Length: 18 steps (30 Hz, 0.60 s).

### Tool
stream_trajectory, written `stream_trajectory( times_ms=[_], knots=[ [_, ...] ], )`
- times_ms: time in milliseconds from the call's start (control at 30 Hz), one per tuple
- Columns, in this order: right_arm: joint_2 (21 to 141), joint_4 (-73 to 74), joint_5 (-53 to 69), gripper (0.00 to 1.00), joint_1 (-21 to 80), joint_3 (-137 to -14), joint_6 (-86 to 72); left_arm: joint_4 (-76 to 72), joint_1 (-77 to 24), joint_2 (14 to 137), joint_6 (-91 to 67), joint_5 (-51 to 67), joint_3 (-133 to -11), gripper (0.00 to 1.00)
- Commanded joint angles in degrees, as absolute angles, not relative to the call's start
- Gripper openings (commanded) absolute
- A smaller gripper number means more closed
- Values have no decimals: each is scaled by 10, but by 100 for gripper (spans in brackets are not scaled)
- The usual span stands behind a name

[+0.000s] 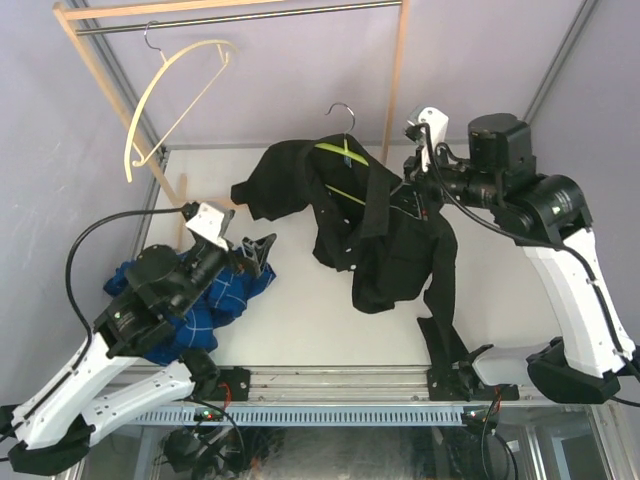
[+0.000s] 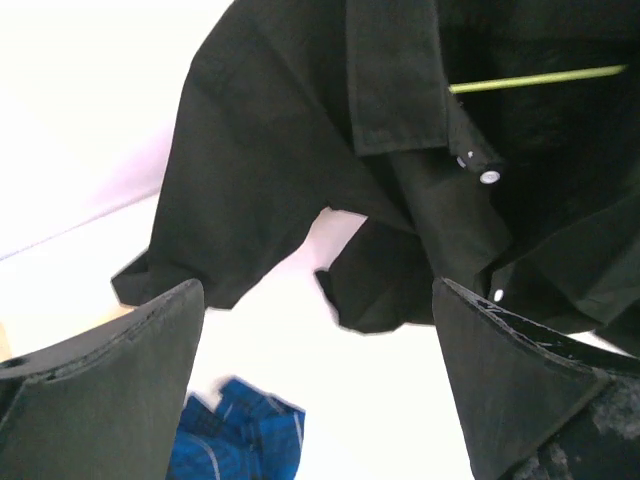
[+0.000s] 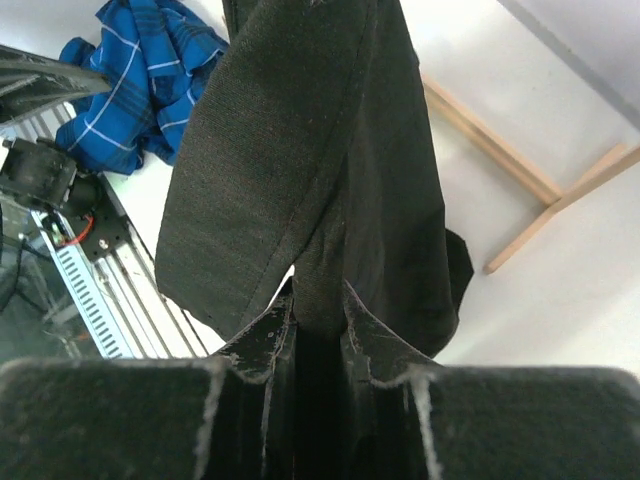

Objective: Place the shirt on the hanger
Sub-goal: Place the hanger at the clothesline.

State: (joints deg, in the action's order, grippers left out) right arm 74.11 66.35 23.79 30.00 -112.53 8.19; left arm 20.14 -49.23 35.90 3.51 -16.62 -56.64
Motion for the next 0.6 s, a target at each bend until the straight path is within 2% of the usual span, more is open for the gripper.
stream_trajectory(
  times_ms=[0,133,233,433,567],
  knots=[
    [747,541,224,0,300,-1116,5,237,-429,376,-60,-148,-595,98],
    [768,501,195,0,301,-1117,-27,249,-372,382,-99,-104,-576,99],
    [788,474,163,0,287,-1130,-54,267,-365,390,-107,-101,-569,99],
    [832,420,202,0,239,-1168,-93,299,-364,395,-107,-134,-551,100],
    [877,404,216,0,225,-1235,-110,357,-364,430,-106,-158,-559,100]
  ],
)
